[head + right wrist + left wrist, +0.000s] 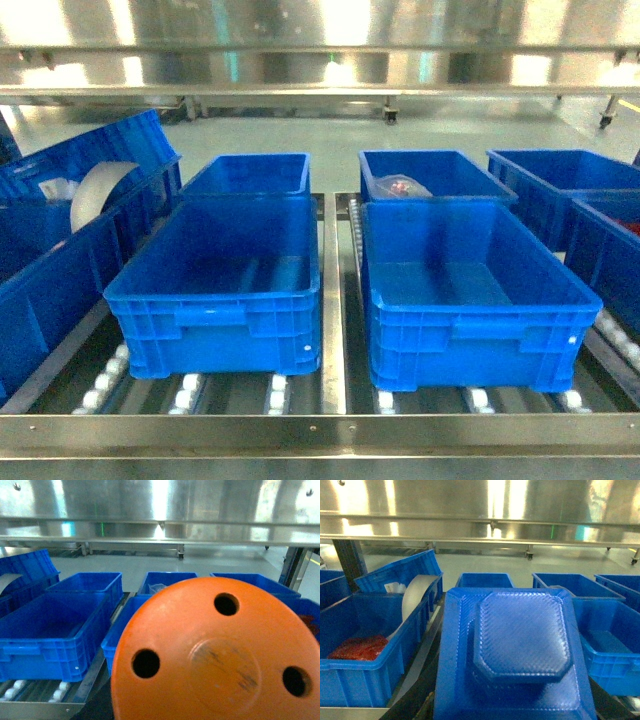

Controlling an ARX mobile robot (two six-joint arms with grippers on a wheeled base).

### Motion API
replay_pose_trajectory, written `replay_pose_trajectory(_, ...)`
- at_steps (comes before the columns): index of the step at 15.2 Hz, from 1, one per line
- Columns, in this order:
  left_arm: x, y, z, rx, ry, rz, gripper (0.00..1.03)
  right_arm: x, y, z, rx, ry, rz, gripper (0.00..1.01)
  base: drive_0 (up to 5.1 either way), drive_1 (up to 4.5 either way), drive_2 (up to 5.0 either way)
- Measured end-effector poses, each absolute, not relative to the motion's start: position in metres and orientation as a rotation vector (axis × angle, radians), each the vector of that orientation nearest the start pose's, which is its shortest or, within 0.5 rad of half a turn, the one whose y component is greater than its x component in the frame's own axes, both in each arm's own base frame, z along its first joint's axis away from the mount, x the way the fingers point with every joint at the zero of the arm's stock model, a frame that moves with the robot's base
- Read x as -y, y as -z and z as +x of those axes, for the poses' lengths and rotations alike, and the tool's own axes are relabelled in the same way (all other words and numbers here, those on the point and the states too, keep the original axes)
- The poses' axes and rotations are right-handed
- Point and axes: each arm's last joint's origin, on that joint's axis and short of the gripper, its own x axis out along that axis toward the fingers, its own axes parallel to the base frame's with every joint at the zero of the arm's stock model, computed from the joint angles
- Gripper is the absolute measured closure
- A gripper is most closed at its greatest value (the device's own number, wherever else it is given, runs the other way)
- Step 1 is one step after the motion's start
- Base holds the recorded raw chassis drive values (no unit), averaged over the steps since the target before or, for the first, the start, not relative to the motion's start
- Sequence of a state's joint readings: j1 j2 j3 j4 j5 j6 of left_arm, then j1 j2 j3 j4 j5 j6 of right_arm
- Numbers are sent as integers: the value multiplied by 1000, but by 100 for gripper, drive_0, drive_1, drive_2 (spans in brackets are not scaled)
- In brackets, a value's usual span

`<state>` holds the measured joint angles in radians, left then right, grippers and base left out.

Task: Sort blue parts and orange caps into right shelf containers

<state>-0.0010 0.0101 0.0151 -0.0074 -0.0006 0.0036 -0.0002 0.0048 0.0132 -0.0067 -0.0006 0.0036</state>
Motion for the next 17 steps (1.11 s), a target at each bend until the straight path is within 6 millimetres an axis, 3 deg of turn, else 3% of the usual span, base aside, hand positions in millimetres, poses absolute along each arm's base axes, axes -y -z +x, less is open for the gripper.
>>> replay_pose_trajectory(17, 0, -167, 97, -4, 1, 3, 60, 0, -167, 97, 2, 0, 2, 57, 0, 0, 0)
